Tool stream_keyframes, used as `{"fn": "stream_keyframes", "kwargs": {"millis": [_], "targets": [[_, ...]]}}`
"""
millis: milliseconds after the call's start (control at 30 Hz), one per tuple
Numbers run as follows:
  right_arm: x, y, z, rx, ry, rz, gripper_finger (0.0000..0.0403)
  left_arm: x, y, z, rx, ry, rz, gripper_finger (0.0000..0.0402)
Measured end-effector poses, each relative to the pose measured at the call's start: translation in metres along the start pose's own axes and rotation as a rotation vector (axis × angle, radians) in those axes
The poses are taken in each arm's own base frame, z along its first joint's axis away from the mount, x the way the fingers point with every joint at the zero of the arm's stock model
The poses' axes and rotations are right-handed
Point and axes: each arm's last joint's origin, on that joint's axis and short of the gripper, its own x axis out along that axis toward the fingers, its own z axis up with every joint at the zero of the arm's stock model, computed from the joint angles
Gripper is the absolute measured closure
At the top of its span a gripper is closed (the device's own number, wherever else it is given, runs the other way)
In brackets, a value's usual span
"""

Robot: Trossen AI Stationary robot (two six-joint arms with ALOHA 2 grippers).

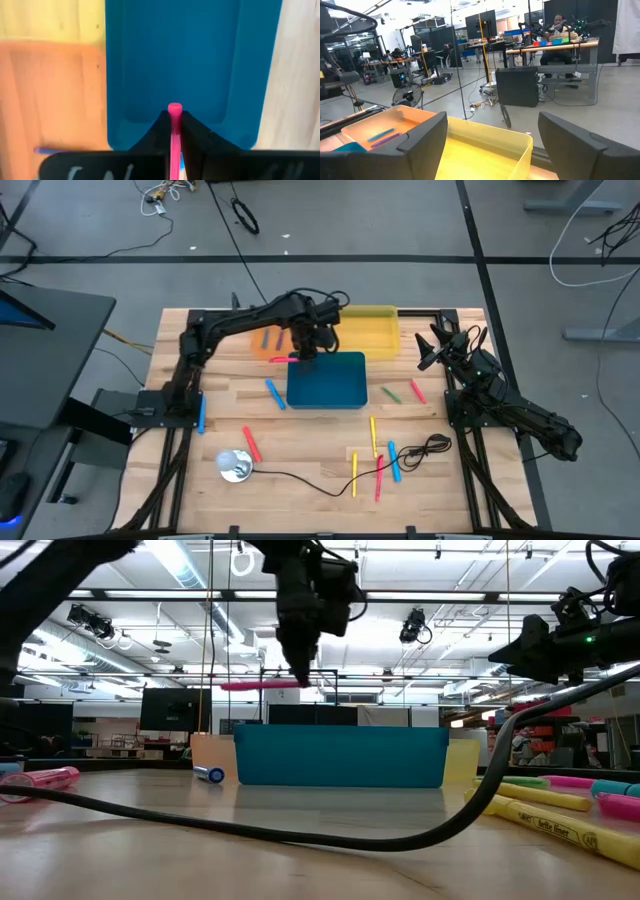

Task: Pick & Place Markers
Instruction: Put the pink pen into the blue bin

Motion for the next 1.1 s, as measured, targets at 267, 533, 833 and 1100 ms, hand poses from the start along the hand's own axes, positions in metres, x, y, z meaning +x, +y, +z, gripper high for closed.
{"fn": "stream_keyframes", "kwargs": {"millis": [267, 533, 833, 1100], "targets": [[0.000, 0.000, 0.000, 0.000, 0.000, 0.001, 0.0089, 0.020, -0.001, 0.032, 0.032, -0.036, -0.009, 0.0383], [0.000, 0.000, 0.000, 0.000, 0.000, 0.000, 0.0089, 0.040, 0.004, 0.050, 0.049, -0.048, -0.004, 0.0383], [0.000, 0.000, 0.000, 0.000, 0.000, 0.000, 0.0089, 0.059, 0.009, 0.051, 0.044, -0.058, -0.007, 0.0383], [0.000, 0.000, 0.000, 0.000, 0.000, 0.000, 0.0089, 0.090, 0.012, 0.044, 0.037, -0.034, -0.011, 0.0383]]}}
